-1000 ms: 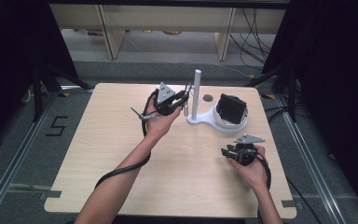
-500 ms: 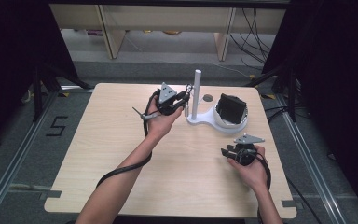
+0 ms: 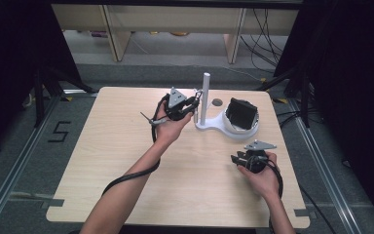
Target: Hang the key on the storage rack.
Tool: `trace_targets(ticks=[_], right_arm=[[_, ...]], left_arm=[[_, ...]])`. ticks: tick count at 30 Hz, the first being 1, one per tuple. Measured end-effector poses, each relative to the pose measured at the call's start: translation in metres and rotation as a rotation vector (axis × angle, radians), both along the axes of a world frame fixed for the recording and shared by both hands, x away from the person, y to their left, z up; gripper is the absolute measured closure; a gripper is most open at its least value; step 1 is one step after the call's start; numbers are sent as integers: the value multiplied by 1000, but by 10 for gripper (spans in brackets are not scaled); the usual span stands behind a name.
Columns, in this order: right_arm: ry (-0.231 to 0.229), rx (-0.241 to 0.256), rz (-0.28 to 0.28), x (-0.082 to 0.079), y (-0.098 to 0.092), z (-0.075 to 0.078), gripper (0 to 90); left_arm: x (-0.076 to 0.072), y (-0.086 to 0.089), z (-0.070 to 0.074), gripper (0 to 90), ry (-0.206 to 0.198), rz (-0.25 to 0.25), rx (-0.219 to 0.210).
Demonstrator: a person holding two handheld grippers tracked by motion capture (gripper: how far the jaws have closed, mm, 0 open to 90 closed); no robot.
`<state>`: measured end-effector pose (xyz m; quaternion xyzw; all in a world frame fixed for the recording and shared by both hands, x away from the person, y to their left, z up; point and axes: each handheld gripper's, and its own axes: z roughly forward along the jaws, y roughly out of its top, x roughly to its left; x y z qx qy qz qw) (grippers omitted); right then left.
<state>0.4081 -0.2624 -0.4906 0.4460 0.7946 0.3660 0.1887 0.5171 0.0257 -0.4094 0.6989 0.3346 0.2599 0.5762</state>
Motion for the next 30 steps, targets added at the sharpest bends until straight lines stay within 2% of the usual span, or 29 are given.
trace_targets(ticks=[8,9,13,23,30], right_arm=[[0,0,1,0,0,0,653],[-20,-9,10,1,0,-1,653],[-1,5,4,0,0,0,653],[-1,6,6,0,0,-1,653],[-4,3,0,0,0,0,652]], left_arm=[[2,-3,-3,751,11,4,2],[3,-3,-3,751,12,5,3],[5,-4,-4,751,16,5,4],[7,-7,-5,747,18,3,16],[1,-8,-5,659,4,-10,43]])
